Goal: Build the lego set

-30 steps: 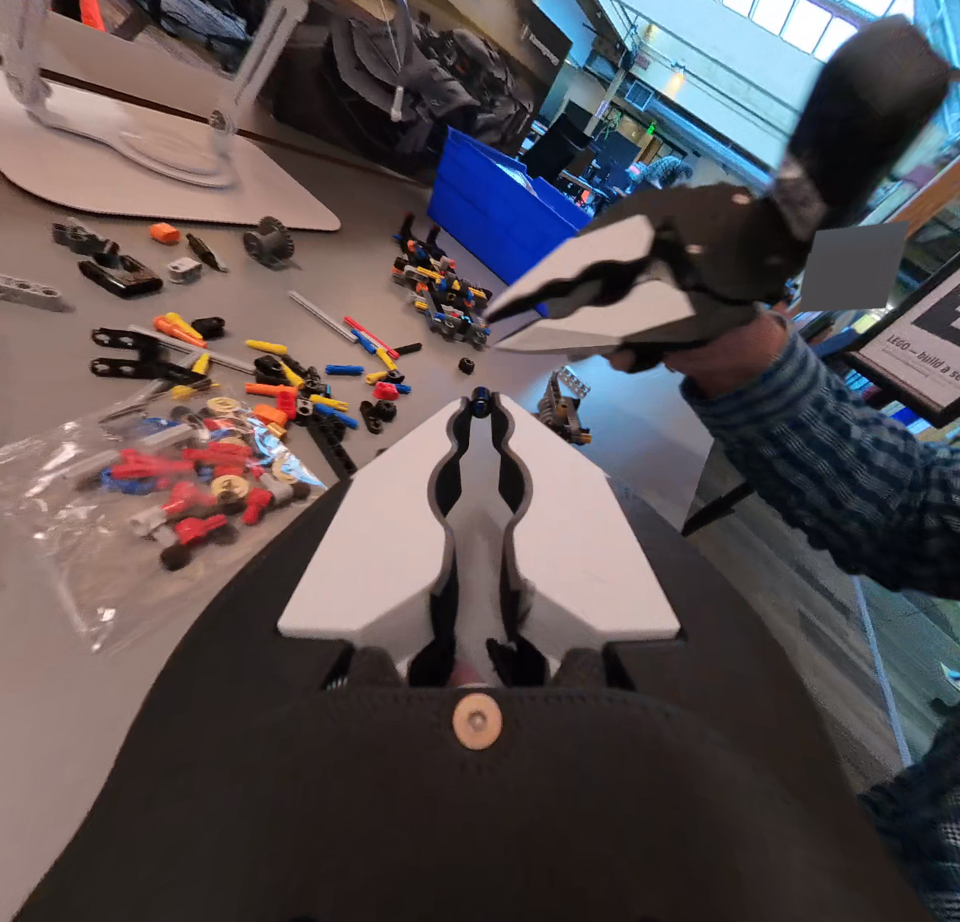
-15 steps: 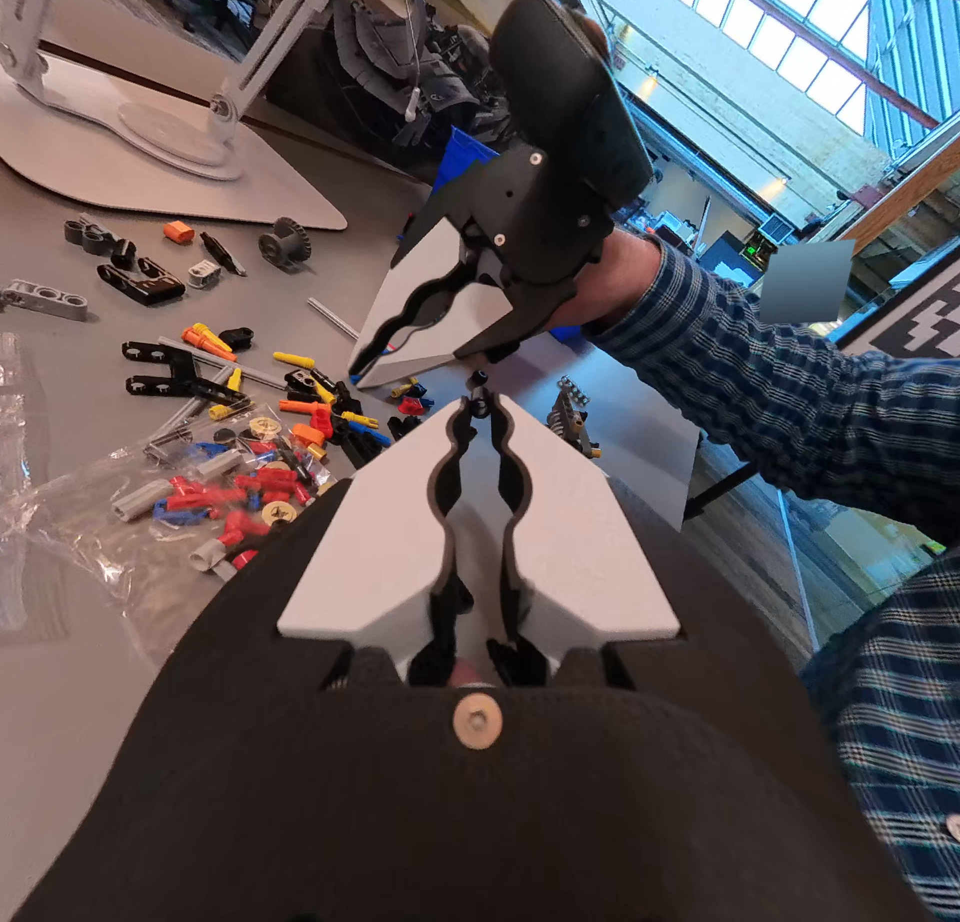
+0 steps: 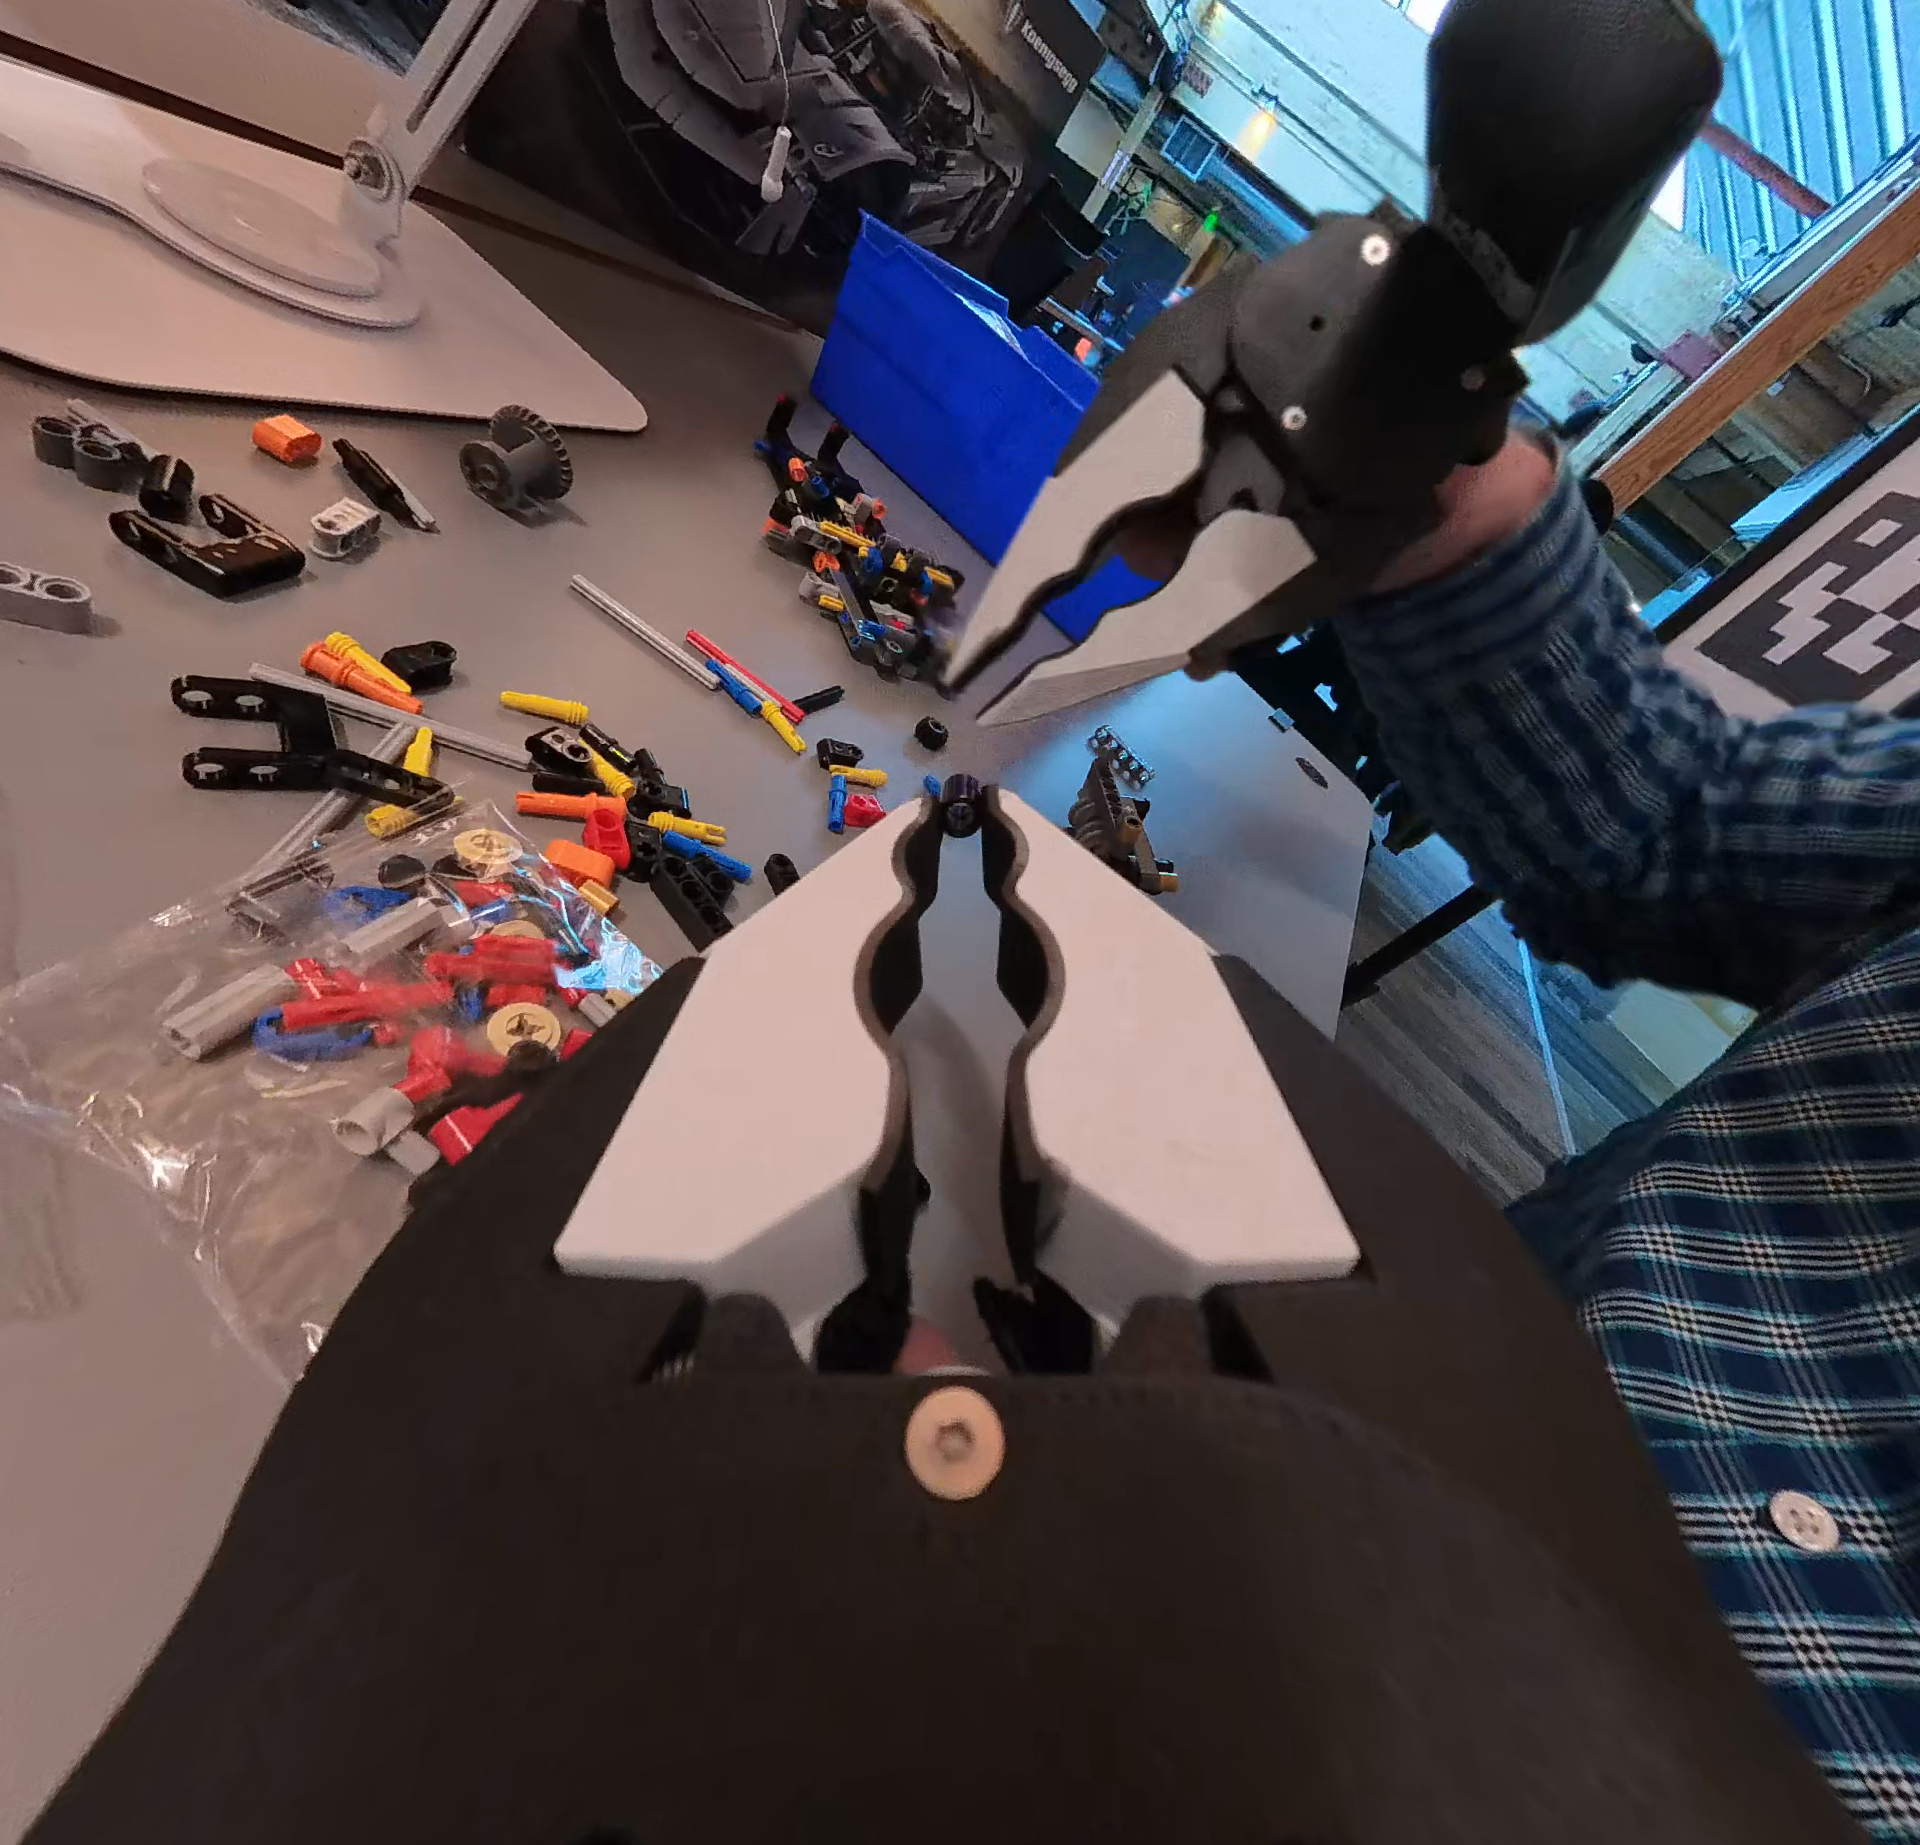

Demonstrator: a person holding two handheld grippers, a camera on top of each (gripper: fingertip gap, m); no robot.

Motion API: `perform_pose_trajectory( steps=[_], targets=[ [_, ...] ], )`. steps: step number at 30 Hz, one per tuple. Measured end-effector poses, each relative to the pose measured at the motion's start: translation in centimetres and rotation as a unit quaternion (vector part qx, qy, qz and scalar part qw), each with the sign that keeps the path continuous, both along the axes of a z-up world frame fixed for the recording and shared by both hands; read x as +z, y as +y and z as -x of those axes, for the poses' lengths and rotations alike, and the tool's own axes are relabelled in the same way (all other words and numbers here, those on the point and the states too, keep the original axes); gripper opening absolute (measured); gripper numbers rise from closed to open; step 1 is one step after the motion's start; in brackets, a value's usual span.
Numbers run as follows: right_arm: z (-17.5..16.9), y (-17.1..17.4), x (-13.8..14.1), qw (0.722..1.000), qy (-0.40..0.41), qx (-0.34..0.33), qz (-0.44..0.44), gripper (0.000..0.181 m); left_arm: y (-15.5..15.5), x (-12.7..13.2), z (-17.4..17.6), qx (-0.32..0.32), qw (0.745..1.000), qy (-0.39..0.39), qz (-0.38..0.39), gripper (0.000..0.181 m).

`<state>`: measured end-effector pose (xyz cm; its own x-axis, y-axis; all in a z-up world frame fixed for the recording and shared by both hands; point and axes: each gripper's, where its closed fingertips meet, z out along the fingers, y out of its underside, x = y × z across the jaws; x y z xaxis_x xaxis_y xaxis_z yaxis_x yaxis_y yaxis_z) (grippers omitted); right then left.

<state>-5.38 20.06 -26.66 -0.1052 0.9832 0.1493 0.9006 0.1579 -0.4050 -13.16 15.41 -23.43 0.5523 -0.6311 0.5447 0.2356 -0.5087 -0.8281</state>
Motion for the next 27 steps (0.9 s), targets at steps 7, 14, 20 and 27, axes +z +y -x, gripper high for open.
perform_pose_trajectory(
  steps=[7,14,20,27],
  targets=[
    [-3.1,-0.7,-2.3,0.990,0.004,-0.133,0.045,0.007,-0.1,-0.1,-0.2,-0.009,1.000,-0.002,0.006,0.004],
    [-7.2,0.7,-3.1,0.989,-0.040,-0.135,0.039,0.006,-0.1,0.1,-0.1,-0.010,1.000,-0.007,0.004,0.004],
    [-7.0,0.8,-4.1,0.990,-0.035,-0.126,0.053,0.014,-0.1,-0.2,-0.3,-0.010,1.000,0.003,0.005,0.005],
    [-6.9,0.0,-5.1,0.988,-0.053,-0.126,0.074,0.002,0.0,-0.3,-0.3,-0.009,1.000,0.007,0.009,0.005]
  ],
)
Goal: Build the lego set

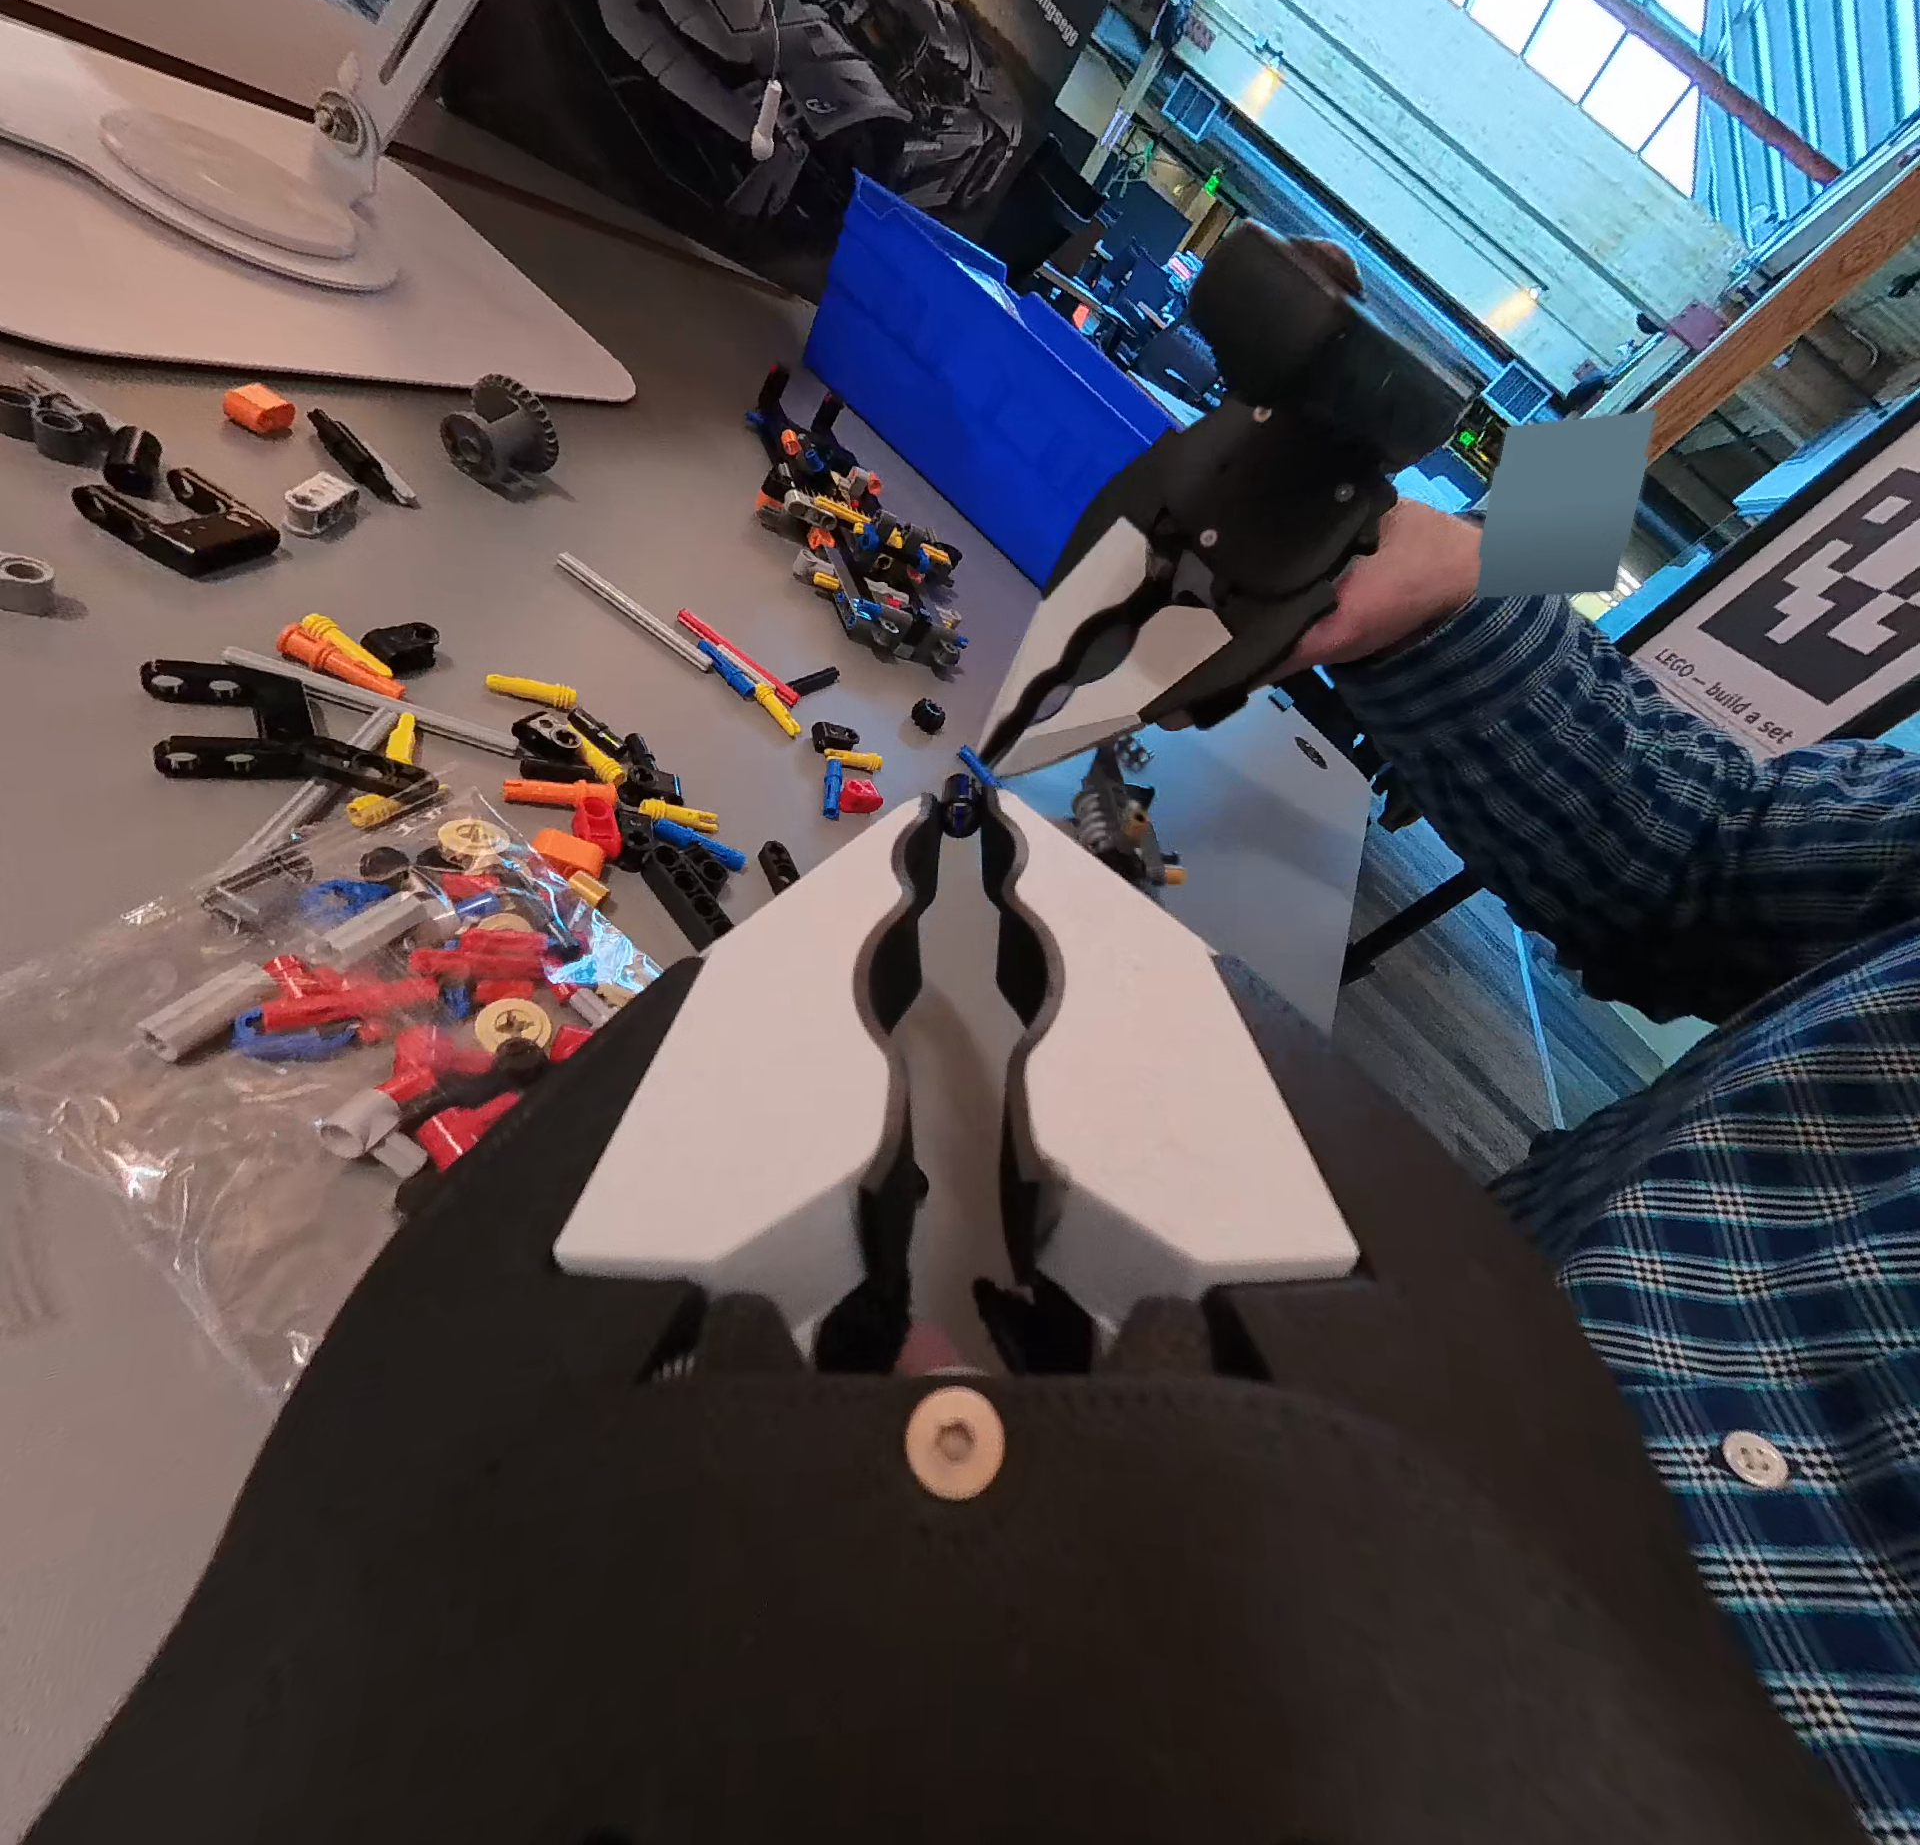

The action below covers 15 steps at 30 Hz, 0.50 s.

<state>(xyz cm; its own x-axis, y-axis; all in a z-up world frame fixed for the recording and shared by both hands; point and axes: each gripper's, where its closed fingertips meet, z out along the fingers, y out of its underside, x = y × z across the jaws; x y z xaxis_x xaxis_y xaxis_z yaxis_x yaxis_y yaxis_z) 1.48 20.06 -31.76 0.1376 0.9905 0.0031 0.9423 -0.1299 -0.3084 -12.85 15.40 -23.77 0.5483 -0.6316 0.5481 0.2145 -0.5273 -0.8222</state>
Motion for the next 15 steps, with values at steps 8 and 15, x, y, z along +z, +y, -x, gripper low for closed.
perform_pose_trajectory(
  steps=[8,15],
  targets=[
    [2.6,0.3,2.2,0.974,0.045,0.196,-0.107,0.008,0.0,-0.1,-0.1,0.000,1.000,0.006,0.002,0.005],
    [3.4,0.2,1.9,0.894,0.035,0.420,-0.153,0.011,0.1,-0.3,-0.2,0.000,1.000,0.012,0.004,0.005]
  ],
)
